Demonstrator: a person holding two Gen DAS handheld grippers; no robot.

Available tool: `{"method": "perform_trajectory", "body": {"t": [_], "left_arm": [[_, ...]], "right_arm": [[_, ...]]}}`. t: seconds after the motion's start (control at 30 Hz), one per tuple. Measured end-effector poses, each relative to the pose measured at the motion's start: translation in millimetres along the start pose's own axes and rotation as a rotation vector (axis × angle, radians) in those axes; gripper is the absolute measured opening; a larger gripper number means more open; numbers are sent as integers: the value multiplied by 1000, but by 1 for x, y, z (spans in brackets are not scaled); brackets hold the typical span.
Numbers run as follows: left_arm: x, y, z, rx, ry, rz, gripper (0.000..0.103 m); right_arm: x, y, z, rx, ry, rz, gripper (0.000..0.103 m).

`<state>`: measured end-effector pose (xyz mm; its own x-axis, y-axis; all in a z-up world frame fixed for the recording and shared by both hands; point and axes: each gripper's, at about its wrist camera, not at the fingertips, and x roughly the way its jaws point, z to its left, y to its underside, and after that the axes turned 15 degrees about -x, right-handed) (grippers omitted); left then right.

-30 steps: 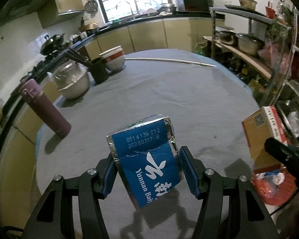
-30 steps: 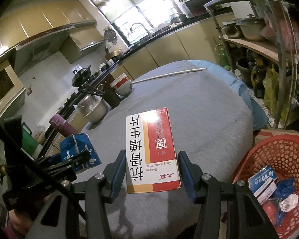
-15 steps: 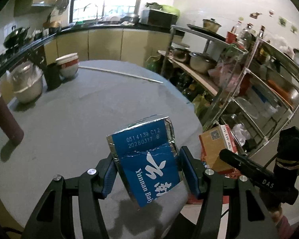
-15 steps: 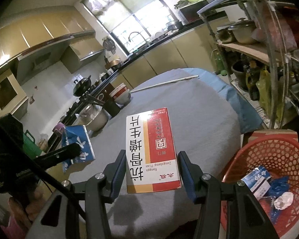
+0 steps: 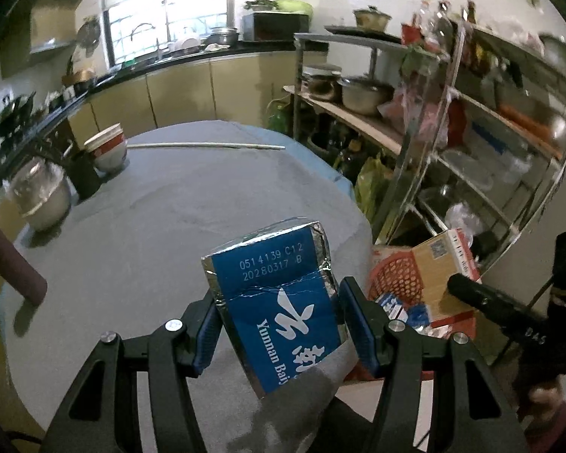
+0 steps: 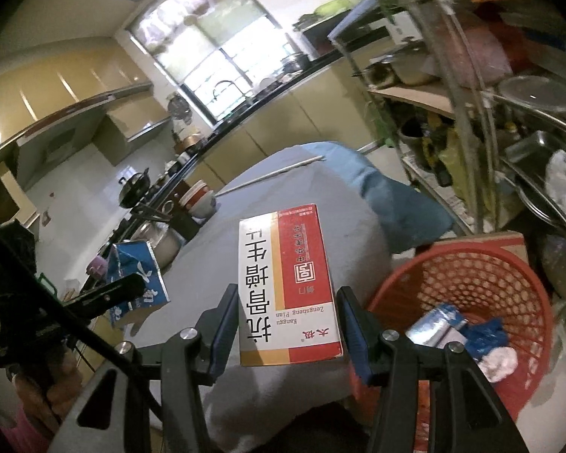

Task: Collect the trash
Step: 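Carry the blue box and red-white box over the red basket with both tools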

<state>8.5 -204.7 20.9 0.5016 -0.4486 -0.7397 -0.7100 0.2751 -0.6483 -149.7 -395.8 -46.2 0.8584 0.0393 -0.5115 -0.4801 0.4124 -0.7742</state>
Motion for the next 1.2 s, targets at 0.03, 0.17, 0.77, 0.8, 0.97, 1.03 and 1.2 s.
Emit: {"method": "perform_trajectory", "body": {"t": [0.03,0.17,0.77,0.8,0.97,1.03,1.2], "left_arm": [[2,1,-5,13,-5,1,62],[9,6,-30,81,-18,6,62],[34,34,-114,277,10,50,62],[35,35,-116,281,11,53,62],[42,37,-128,298,14,69,62],[45,40,-133,305,15,74,62],[52,45,-139,319,16,90,62]], "right_arm": [[-2,1,-4,5,6,1,54],[-13,8,-19,34,29,5,54],[-44,24,-71,135,92,-1,55],[-46,25,-73,139,94,-1,55],[-51,28,-82,154,103,-2,55],[-53,29,-85,159,105,-2,55],[-56,33,-91,173,111,0,55]]}}
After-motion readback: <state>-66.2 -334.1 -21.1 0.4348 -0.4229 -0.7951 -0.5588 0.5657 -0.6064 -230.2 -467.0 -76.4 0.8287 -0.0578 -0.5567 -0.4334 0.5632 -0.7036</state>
